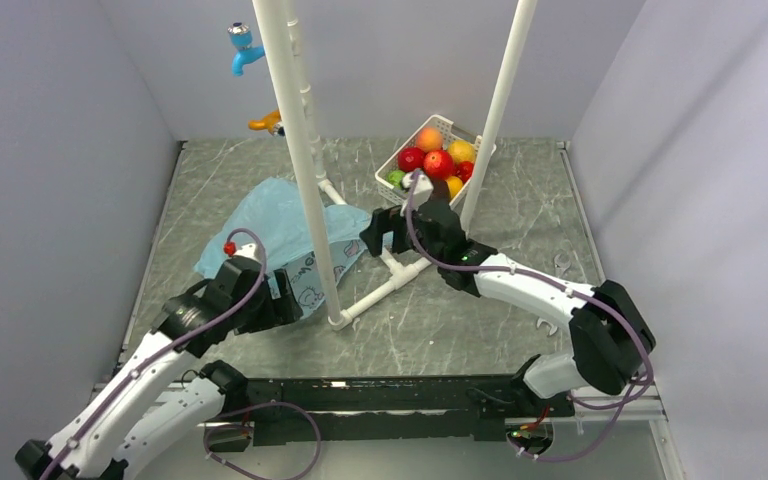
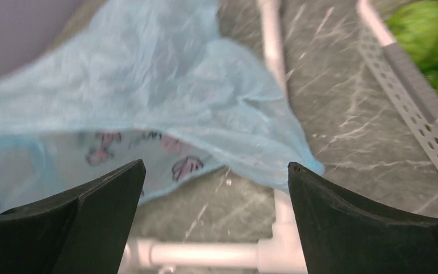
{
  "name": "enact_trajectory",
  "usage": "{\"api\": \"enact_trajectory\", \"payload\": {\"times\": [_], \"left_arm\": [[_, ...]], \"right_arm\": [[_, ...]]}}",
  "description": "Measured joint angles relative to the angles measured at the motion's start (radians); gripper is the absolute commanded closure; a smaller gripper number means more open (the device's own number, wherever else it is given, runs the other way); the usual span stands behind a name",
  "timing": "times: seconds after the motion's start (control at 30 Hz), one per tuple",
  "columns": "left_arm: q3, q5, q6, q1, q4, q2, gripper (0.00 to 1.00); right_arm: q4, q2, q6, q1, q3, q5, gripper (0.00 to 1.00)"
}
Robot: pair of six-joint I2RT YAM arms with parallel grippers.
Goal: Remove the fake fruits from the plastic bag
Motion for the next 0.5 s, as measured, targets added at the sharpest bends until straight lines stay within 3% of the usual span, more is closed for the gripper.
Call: {"api": "enact_trajectory", "payload": {"times": [0.13, 0.5], "left_arm": [[0.036, 0.014, -0.004, 0.0, -0.056, -0.1, 0.01], [0.121, -0.039, -0.055, -0.001, -0.135, -0.176, 0.01]], "right_arm": [[-0.148, 0.046, -0.164, 0.014, 0.094, -0.129, 0.01], [-0.233, 0.358, -0.599, 0.004, 0.385, -0.253, 0.01]]}}
